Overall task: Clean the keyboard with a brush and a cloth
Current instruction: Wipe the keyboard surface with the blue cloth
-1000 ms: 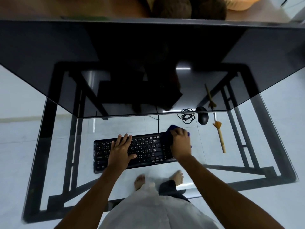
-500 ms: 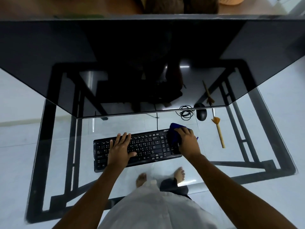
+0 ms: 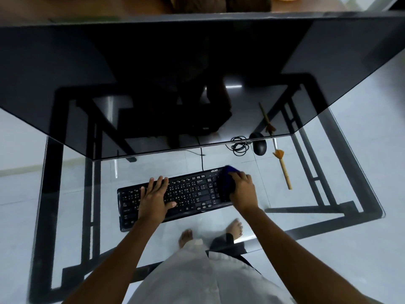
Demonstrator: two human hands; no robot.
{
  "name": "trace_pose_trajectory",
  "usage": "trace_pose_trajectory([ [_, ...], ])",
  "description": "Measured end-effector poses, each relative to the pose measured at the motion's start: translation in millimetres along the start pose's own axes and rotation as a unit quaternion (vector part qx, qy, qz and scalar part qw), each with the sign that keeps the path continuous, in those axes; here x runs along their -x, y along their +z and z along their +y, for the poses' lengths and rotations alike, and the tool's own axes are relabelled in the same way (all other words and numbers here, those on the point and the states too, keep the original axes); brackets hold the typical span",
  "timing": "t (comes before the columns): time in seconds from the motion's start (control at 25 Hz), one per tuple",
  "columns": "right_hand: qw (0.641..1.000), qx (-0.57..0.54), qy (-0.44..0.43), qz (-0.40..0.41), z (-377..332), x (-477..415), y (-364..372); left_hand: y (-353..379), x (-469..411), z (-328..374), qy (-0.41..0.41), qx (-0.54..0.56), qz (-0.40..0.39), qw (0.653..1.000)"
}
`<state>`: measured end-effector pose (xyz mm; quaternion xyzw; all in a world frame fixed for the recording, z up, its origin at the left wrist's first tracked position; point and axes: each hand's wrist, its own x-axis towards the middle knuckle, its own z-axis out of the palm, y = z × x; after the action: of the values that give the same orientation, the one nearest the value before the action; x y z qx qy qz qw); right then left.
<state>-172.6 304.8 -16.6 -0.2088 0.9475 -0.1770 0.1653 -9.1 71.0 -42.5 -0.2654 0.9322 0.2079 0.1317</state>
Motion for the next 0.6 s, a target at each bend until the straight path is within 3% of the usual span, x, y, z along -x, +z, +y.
trace_pose_trajectory([
  [0.16,0.999,0.021,-0.005,-0.025,-13,-28,-8,-3,2,2,0.002,-0.025,-0.002,1.000],
  [0.44,0.999,0.008,0.038,-0.007,29,71,13,0,0,-1,0.011,-0.042,0.000,0.999],
  [0.6,0.999,0.007,0.050,0.015,6,31,4,-1,-1,1,0.016,-0.039,-0.007,0.999],
])
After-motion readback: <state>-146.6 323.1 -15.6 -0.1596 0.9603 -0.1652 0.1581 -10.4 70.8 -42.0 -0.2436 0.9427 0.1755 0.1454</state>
